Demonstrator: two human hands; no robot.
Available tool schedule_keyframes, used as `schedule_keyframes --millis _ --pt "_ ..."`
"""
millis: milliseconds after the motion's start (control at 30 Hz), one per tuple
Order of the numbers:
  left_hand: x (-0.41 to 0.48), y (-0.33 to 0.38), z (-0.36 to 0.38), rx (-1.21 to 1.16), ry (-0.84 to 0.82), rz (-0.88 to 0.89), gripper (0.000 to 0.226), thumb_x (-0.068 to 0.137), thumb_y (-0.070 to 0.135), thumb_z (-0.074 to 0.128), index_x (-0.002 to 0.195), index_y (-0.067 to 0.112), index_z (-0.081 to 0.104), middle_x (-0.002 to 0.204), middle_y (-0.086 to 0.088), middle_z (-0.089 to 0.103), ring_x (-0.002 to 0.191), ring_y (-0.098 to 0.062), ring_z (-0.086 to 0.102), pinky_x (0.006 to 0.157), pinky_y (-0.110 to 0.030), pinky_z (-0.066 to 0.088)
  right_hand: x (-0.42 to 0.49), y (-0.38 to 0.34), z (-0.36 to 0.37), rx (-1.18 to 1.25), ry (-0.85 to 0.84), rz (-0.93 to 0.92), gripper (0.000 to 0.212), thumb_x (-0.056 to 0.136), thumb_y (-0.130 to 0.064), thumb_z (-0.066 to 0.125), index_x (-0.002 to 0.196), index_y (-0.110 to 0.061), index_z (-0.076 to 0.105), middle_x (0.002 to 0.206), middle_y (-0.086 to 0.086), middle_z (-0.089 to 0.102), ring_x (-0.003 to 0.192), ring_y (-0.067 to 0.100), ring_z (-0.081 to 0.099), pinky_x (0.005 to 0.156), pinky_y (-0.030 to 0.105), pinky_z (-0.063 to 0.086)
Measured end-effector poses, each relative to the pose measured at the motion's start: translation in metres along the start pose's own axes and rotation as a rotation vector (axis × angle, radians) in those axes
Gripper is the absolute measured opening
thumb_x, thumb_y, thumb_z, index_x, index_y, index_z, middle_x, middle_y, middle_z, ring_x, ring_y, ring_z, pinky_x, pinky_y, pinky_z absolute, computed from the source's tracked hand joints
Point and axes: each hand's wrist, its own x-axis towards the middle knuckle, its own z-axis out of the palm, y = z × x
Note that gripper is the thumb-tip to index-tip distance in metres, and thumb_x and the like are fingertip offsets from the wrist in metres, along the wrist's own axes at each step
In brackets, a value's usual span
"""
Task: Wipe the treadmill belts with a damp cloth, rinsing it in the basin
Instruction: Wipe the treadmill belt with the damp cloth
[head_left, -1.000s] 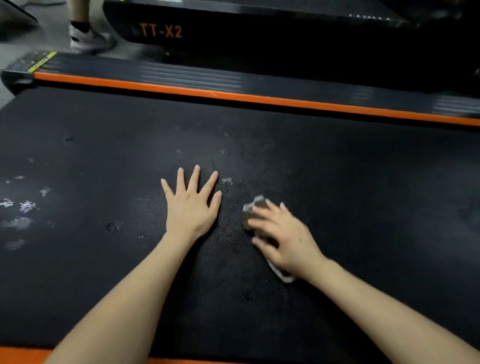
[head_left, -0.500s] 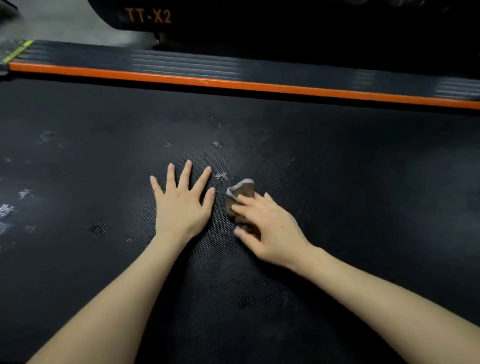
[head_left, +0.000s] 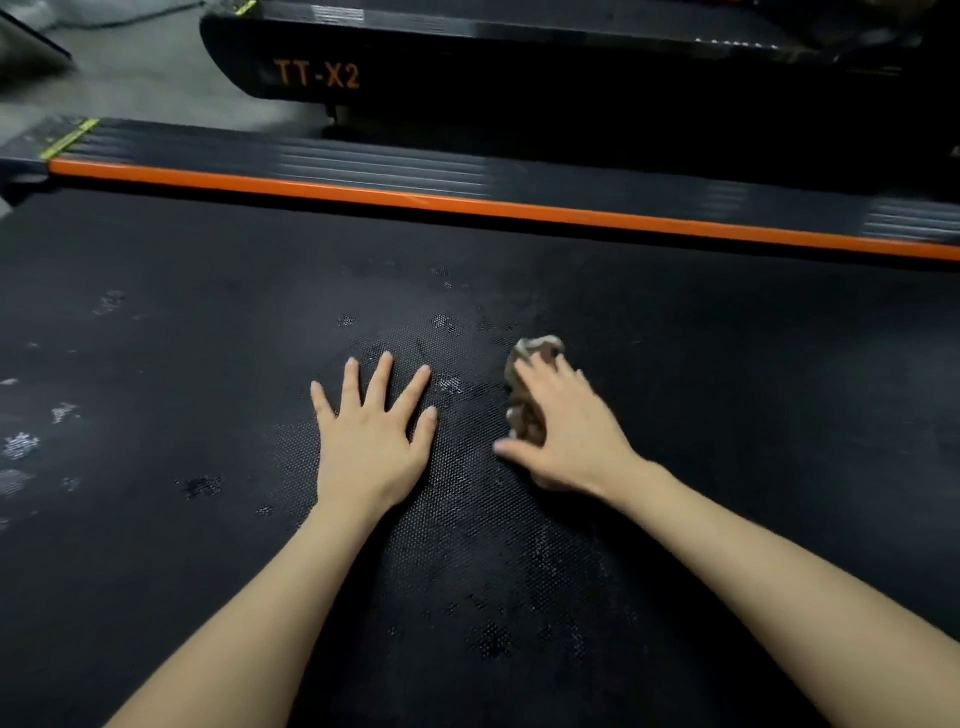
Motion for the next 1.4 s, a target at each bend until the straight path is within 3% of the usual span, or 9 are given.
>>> schedule_keyframes --millis 167,400,567,733,833,967,1033,1300,1400 --pt "0.000 -0.001 -0.001 -0.018 -0.010 -0.006 0.067 0.084 0.061 -0.003 0.147 0.047 0.012 0.160 0.002 0.007 0.146 -0.029 -0.004 0.114 -0.057 -0.006 -0.010 0.010 0.005 -0.003 0.098 -0.023 0.078 0.078 -0.065 0.037 0.141 -0.019 0.040 0.153 0.006 0.029 0.143 0.027 0.019 0.115 0.055 0.012" --pt "0.027 -0.012 -0.014 0.053 0.061 0.008 0.077 0.080 0.061 0.000 0.142 0.038 0.038 0.152 -0.006 0.034 0.141 -0.032 0.023 0.114 -0.057 0.003 0.034 0.012 0.015 0.062 0.176 0.108 0.054 0.089 -0.038 0.055 0.137 -0.016 0.045 0.152 0.007 0.030 0.143 0.025 0.019 0.117 0.038 0.012" --pt "0.053 -0.027 -0.004 0.050 -0.017 0.005 0.080 0.075 0.065 -0.011 0.148 0.045 0.015 0.160 0.004 0.011 0.146 -0.030 0.000 0.115 -0.056 -0.003 0.080 0.034 0.007 0.096 0.248 0.215 0.041 0.090 -0.031 0.056 0.129 -0.022 0.054 0.145 0.001 0.042 0.139 0.028 0.027 0.113 0.042 0.018" --pt "0.054 -0.029 0.001 0.044 -0.007 0.001 0.077 0.076 0.063 -0.011 0.148 0.045 0.011 0.160 0.005 0.008 0.146 -0.029 -0.002 0.115 -0.056 -0.003 0.127 0.038 0.005 0.096 0.338 0.475 0.038 0.087 -0.034 0.056 0.120 -0.013 0.059 0.134 0.006 0.053 0.129 0.029 0.040 0.112 0.040 0.025" --pt "0.053 -0.027 -0.001 0.034 -0.003 0.003 0.076 0.077 0.063 -0.010 0.148 0.045 0.013 0.160 0.005 0.009 0.146 -0.030 -0.001 0.115 -0.056 -0.002 0.104 -0.002 0.013 0.103 0.325 0.341 0.031 0.085 -0.035 0.057 0.106 -0.013 0.065 0.123 0.008 0.060 0.115 0.030 0.049 0.108 0.040 0.030" --pt "0.055 -0.028 -0.001 0.042 -0.011 0.012 0.073 0.079 0.064 -0.007 0.148 0.046 0.011 0.160 0.005 0.008 0.146 -0.029 -0.001 0.115 -0.056 -0.001 0.054 -0.036 0.031 0.141 0.246 -0.015 0.043 0.079 -0.039 0.055 0.108 -0.009 0.068 0.128 0.009 0.060 0.125 0.030 0.049 0.111 0.043 0.021" --pt "0.054 -0.029 -0.001 0.029 -0.003 0.015 0.076 0.077 0.065 -0.009 0.148 0.046 0.011 0.160 0.005 0.008 0.146 -0.029 -0.001 0.115 -0.056 -0.002 0.057 -0.015 0.028 0.121 0.212 -0.038 0.046 0.080 -0.039 0.053 0.114 -0.011 0.067 0.131 0.007 0.057 0.130 0.029 0.045 0.112 0.041 0.022" --pt "0.054 -0.028 0.000 0.038 -0.012 0.003 0.077 0.075 0.064 -0.013 0.148 0.047 0.009 0.160 0.006 0.007 0.146 -0.028 -0.003 0.115 -0.055 -0.004 0.112 0.072 0.002 0.039 0.467 0.676 0.032 0.087 -0.030 0.054 0.104 -0.006 0.066 0.121 0.014 0.059 0.113 0.036 0.050 0.094 0.039 0.041" --pt "0.054 -0.028 0.001 0.042 -0.011 0.000 0.077 0.075 0.064 -0.012 0.147 0.047 0.009 0.160 0.006 0.007 0.146 -0.028 -0.003 0.115 -0.055 -0.003 0.138 0.000 0.026 0.047 0.376 0.428 0.029 0.087 -0.034 0.052 0.094 -0.009 0.067 0.114 0.013 0.058 0.106 0.033 0.051 0.088 0.037 0.040"
